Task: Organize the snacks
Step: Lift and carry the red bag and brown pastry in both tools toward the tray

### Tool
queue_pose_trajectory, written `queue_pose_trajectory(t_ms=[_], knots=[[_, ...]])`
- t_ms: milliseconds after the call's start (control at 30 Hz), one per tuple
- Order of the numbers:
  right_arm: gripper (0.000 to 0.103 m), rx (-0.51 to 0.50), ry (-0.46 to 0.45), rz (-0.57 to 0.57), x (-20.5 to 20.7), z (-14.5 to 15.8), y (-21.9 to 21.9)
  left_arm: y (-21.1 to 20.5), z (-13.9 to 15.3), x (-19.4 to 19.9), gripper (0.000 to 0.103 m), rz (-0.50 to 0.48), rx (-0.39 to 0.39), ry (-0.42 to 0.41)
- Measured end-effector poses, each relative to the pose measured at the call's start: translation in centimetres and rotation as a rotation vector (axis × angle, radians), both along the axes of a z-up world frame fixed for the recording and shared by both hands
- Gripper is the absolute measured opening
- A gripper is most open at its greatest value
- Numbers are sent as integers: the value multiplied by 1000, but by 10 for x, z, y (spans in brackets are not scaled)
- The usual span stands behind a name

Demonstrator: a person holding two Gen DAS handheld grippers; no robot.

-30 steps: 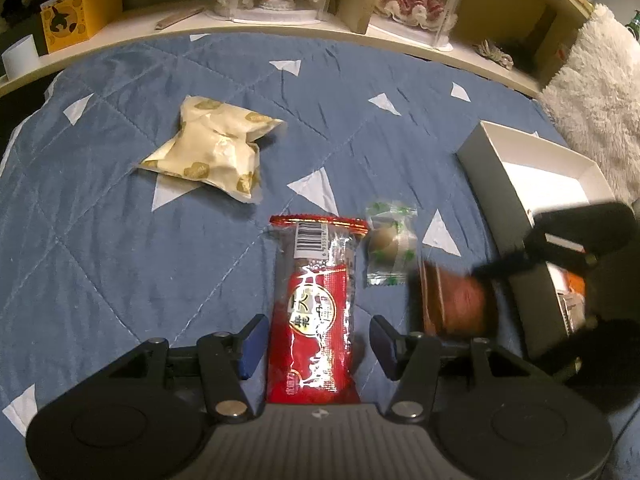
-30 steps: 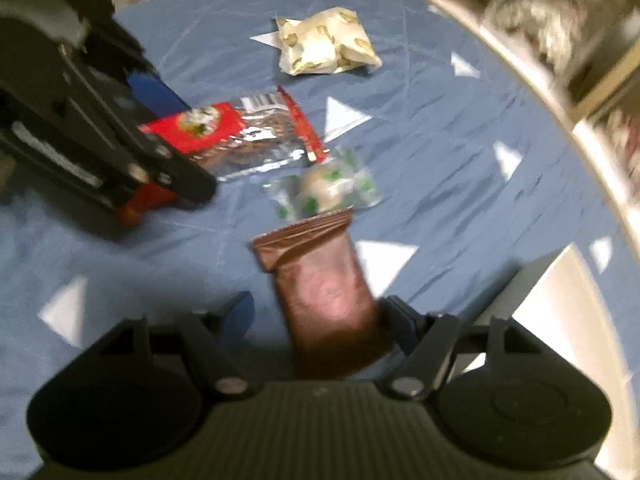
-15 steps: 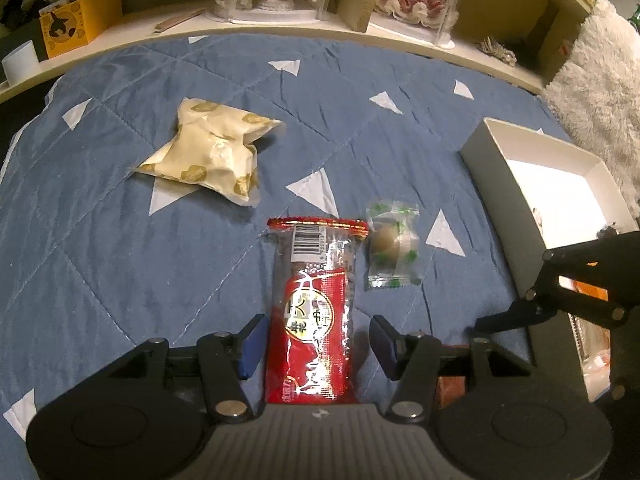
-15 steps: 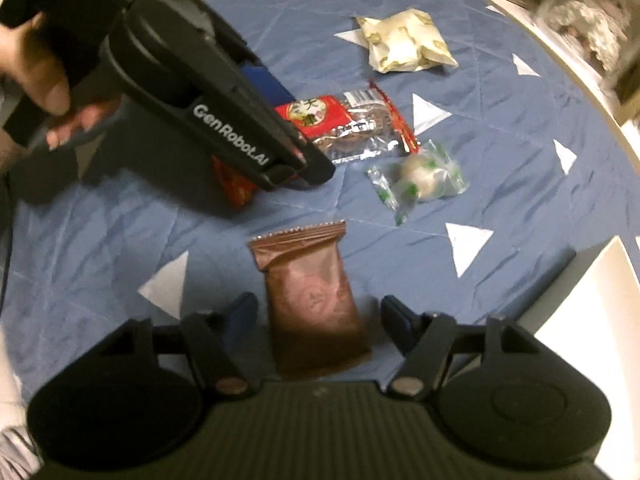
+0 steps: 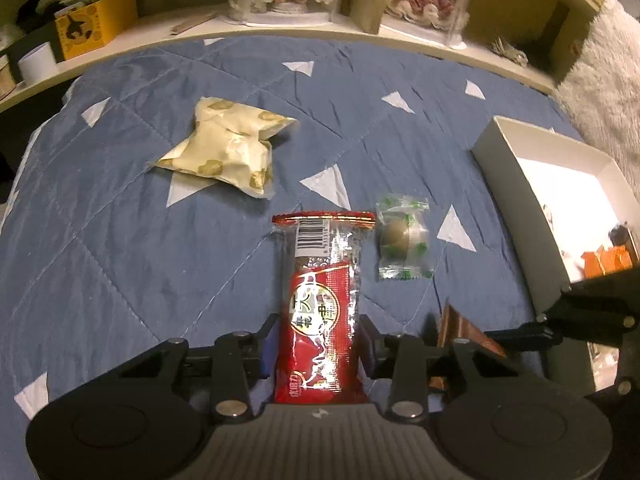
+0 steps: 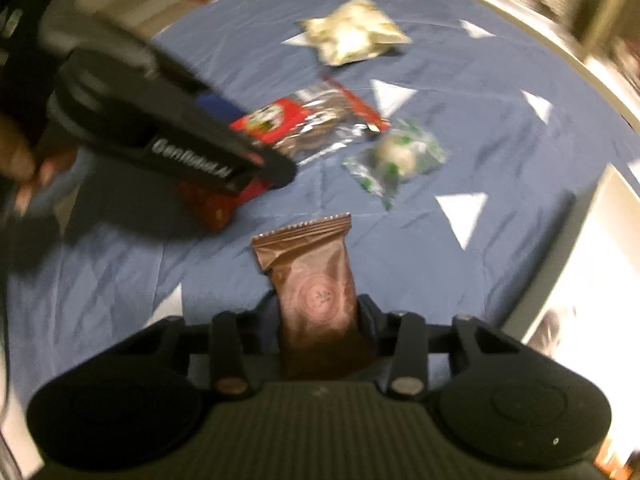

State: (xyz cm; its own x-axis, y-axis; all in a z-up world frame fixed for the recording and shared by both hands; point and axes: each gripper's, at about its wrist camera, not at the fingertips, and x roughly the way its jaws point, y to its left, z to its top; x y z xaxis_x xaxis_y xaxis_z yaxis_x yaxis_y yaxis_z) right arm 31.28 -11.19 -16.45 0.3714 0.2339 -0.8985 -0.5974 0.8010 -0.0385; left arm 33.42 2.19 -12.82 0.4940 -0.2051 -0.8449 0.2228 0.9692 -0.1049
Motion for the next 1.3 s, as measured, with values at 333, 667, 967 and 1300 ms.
queue_pose_trajectory(t_ms=[333, 667, 967, 1300], knots=[[47, 183, -67, -269, -14, 32, -26, 3, 36, -23, 41, 54, -49, -85], [47, 297, -199, -423, -41, 81, -66, -17, 80, -48, 41, 47, -146, -211], [47, 355, -304, -553, -66, 96, -137, -61, 97, -57, 41, -7, -182, -284], [47, 419, -358, -694, -68, 94, -216, -127, 102, -38, 41, -64, -217, -296]])
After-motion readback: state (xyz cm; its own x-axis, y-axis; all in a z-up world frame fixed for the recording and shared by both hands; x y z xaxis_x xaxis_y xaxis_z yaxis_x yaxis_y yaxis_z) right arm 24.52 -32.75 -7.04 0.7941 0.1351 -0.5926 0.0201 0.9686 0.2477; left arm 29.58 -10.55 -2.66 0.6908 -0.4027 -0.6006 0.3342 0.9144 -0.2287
